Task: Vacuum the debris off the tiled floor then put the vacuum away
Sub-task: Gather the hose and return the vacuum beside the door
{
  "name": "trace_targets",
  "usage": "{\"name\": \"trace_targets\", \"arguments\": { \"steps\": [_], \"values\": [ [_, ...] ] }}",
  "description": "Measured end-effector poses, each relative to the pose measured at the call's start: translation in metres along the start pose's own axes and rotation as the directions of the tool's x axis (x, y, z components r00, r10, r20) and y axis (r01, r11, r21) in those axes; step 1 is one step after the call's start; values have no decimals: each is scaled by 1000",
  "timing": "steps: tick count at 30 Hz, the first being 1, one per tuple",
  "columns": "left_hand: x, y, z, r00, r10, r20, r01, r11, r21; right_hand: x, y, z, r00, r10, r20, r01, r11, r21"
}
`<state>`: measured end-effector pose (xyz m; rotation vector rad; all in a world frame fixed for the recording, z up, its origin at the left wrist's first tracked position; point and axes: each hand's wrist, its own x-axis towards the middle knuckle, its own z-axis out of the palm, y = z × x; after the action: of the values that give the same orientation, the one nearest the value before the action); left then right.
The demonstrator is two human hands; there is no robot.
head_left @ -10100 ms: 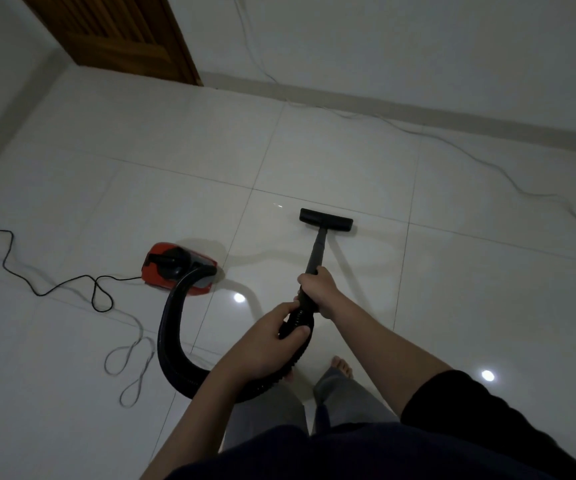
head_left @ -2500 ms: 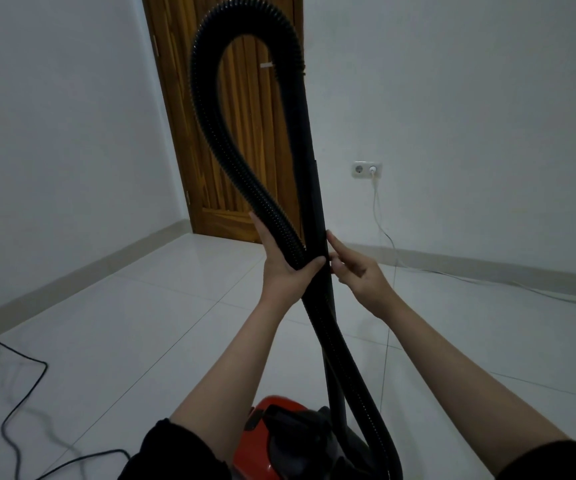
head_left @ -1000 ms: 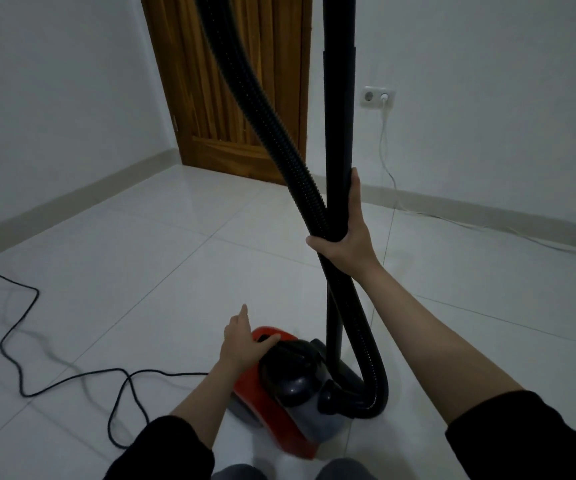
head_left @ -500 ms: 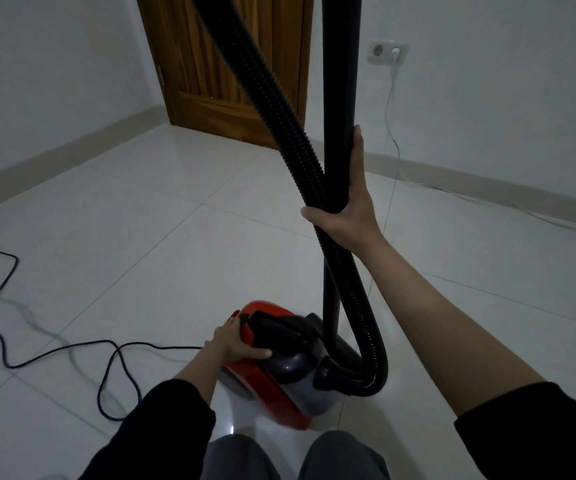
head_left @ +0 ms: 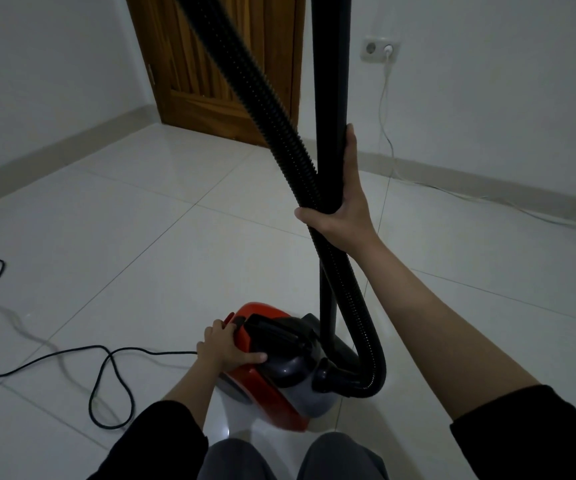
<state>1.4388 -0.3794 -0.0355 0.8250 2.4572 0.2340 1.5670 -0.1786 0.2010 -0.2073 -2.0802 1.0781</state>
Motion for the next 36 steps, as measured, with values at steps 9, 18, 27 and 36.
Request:
{"name": "trace_targets", "arguments": {
  "steps": [9,18,27,36],
  "values": [
    [10,-12,8,994,75,-73,-69,994,81,3,7,1,999,-15,-44,14,1000,-9],
    [10,-15,13,996,51,-76,-50,999,21,12,13,-3,996,-59,-73,60,998,2],
    [-1,-11,18,976,163,-142,-167,986,-17,7,10,-6,993,-80,-85,84,996,38],
    [-1,31,-6,827,521,-213,-510,853,109,7,2,-10,996,-33,-88,34,999,11]
  ]
}}
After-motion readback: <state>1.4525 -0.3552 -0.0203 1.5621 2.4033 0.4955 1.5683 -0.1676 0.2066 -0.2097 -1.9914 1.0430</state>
